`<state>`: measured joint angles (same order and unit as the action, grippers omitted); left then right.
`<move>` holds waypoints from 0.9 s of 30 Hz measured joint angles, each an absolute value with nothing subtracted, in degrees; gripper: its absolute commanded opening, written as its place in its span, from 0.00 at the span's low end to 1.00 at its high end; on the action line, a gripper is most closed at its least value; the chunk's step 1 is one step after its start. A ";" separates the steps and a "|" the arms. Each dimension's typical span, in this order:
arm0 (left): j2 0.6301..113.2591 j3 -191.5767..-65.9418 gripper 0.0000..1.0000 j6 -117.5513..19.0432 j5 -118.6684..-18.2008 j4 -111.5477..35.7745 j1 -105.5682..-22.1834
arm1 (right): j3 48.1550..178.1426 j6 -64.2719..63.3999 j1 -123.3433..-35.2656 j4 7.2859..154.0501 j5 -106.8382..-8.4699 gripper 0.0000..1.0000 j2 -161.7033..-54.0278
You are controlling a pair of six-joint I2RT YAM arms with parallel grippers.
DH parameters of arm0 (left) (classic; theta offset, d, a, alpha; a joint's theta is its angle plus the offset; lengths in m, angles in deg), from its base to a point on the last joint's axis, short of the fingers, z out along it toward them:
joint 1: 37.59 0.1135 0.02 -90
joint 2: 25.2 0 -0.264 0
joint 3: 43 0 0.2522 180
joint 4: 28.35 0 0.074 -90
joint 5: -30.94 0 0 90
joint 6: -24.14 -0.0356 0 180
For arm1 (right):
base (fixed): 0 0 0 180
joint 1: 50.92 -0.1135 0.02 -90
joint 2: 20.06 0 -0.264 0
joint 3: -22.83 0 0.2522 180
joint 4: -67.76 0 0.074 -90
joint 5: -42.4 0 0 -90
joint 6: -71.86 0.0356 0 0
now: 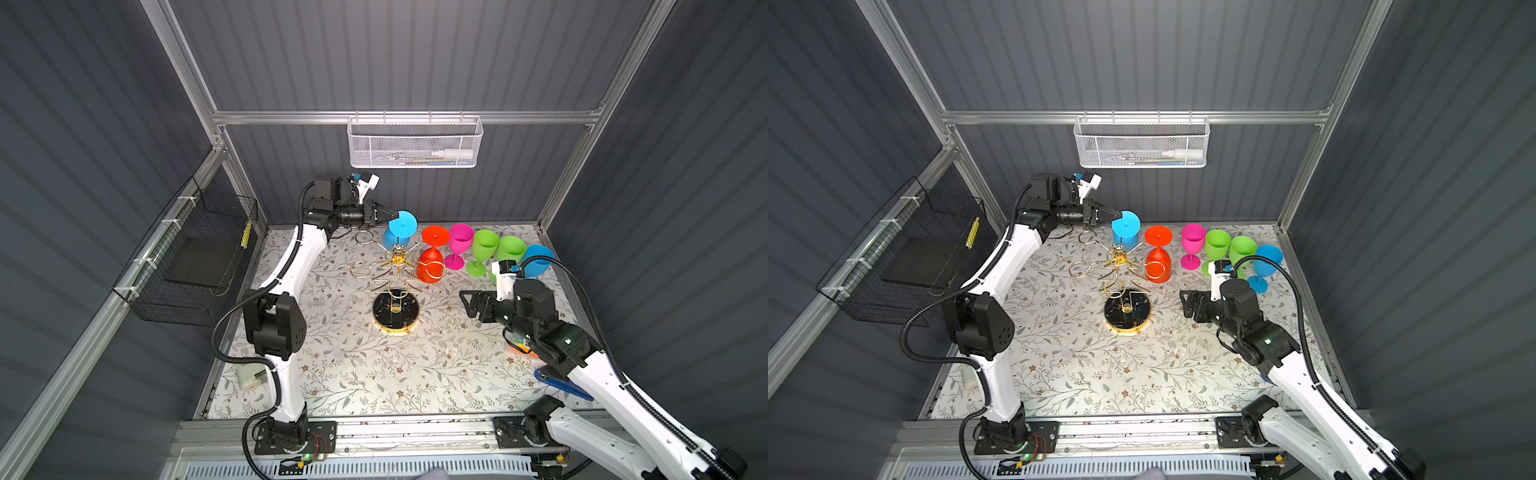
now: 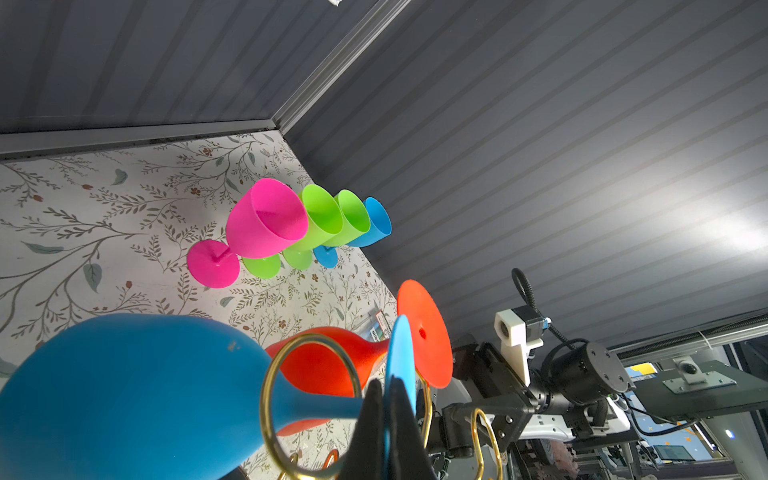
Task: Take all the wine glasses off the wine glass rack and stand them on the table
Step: 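Grasp the cyan glass stem with the left gripper, then pull the cyan glass off the rack and lift it with the left gripper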
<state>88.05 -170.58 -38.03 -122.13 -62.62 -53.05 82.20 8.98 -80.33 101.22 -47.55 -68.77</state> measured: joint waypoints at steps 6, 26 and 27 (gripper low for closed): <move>88.34 -172.68 0.00 -37.09 -122.18 -62.42 -53.60 | 81.76 9.35 -80.33 101.24 -47.52 0.84 -68.31; 90.79 -176.83 0.00 -38.66 -122.11 -66.66 -54.06 | 81.68 9.92 -80.33 101.22 -47.52 0.84 -68.20; 90.81 -177.38 0.00 -39.29 -122.09 -67.62 -54.06 | 81.68 9.92 -80.33 101.24 -47.52 0.84 -68.20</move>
<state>90.81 -177.38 -39.29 -122.09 -67.62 -54.06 81.68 9.92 -80.33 101.24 -47.52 -68.20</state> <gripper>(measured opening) 0.059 0.841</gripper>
